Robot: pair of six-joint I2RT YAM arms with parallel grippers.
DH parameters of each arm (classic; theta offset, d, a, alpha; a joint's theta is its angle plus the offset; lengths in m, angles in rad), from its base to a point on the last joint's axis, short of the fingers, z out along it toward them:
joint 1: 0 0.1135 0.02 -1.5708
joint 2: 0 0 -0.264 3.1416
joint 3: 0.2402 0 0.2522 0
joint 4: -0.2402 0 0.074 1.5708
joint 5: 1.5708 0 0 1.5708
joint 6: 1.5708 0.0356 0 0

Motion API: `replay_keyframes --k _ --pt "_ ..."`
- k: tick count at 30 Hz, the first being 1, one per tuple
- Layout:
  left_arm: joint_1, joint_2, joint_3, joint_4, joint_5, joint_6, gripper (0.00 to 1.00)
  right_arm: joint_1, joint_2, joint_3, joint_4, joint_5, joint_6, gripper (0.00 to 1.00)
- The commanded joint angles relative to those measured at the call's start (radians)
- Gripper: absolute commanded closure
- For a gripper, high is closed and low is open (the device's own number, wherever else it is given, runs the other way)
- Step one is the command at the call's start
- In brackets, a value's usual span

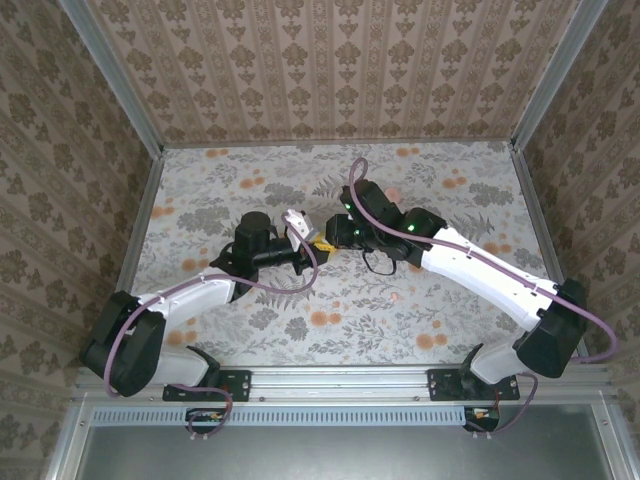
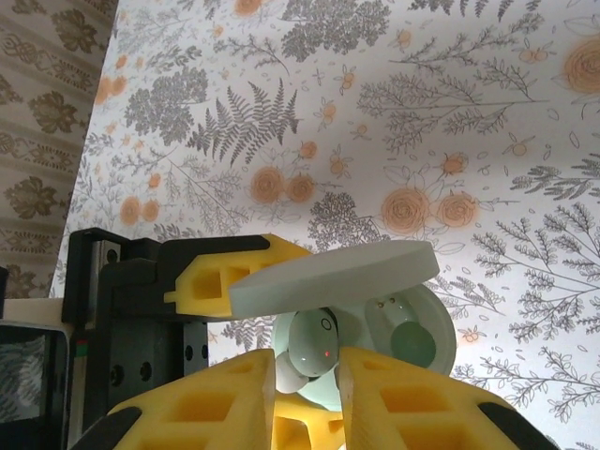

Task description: Insert the wireless bluetooth earbuds into the charging case

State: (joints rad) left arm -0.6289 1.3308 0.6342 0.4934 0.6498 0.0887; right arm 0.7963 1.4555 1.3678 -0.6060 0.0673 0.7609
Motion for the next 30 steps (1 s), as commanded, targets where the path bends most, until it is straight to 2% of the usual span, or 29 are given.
replay_keyframes --k 1,16,30 --pt "-0.009 -0.016 0.015 -0.027 -0.001 0.026 0.89 0.000 0.028 0.014 -0.030 -0.034 0.003 0.75" --pt "-0.012 -0.010 0.023 -0.024 0.001 0.024 0.89 -0.001 0.078 0.003 -0.009 -0.042 -0.012 0.71" --pt "-0.012 -0.015 0.025 -0.045 -0.001 0.033 0.89 0.000 0.109 0.024 0.025 -0.092 -0.020 0.82"
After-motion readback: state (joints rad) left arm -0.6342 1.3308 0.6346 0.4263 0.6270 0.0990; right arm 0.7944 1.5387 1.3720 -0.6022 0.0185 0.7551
